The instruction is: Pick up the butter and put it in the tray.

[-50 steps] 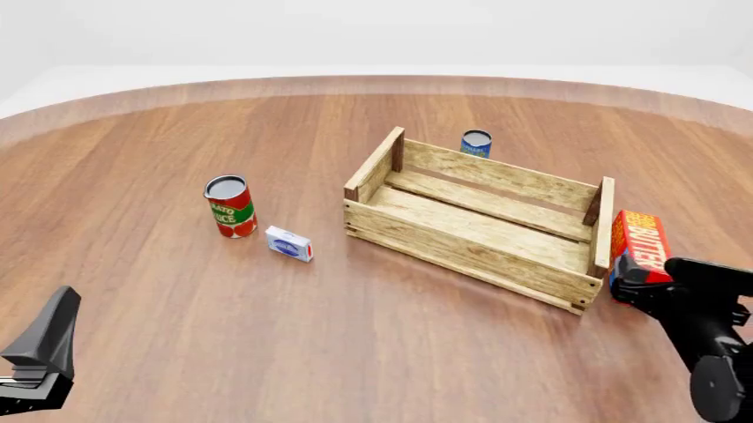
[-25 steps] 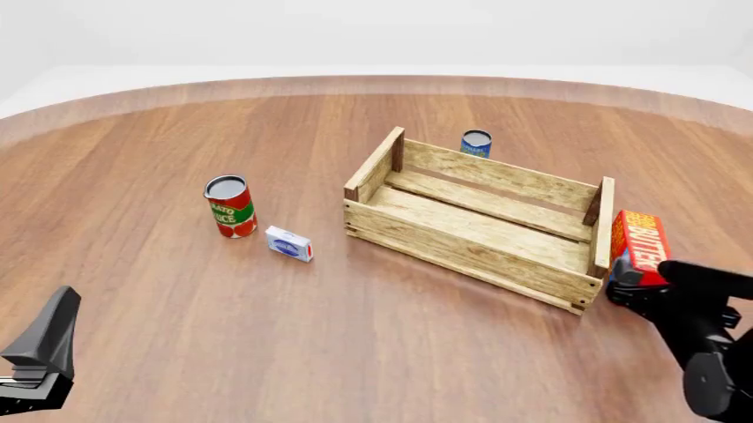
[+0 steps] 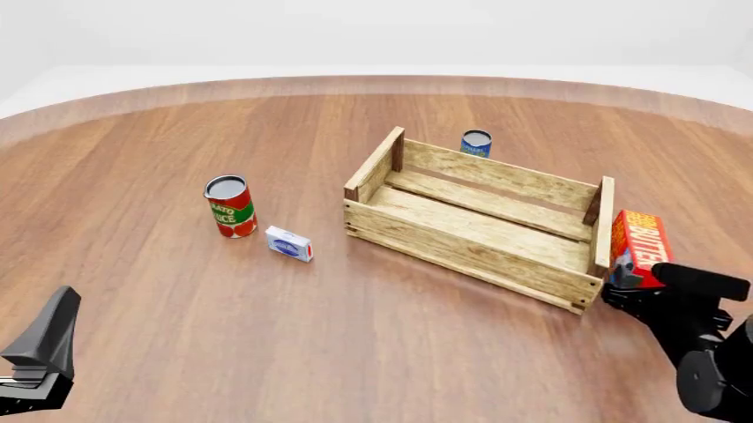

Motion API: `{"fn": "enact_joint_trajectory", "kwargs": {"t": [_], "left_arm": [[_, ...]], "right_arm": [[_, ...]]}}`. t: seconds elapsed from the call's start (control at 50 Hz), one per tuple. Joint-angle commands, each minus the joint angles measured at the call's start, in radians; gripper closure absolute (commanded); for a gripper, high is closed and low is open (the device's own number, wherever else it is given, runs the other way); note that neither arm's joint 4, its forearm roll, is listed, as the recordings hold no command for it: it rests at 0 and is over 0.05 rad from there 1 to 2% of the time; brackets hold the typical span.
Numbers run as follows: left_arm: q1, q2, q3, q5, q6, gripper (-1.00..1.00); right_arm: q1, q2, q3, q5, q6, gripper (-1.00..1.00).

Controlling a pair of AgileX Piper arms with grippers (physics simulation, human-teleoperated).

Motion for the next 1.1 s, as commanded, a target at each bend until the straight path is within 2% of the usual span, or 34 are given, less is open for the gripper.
{"fn": "enact_joint_trajectory", "kwargs": {"t": [0.02, 0.4, 1.1], "left_arm": [[0.000, 0.000, 0.000, 0.000, 0.000, -1.00], [0.000, 0.000, 0.000, 0.000, 0.000, -1.00], [0.000, 0.000, 0.000, 0.000, 0.000, -1.00]], "right_arm": [[-0.003, 0.011, -0.001, 0.000, 0.006, 1.00], [-0.038, -0.135, 0.080, 0.000, -0.011, 1.00], [-0.043, -0.378, 0.252, 0.000, -0.026, 1.00]]}}
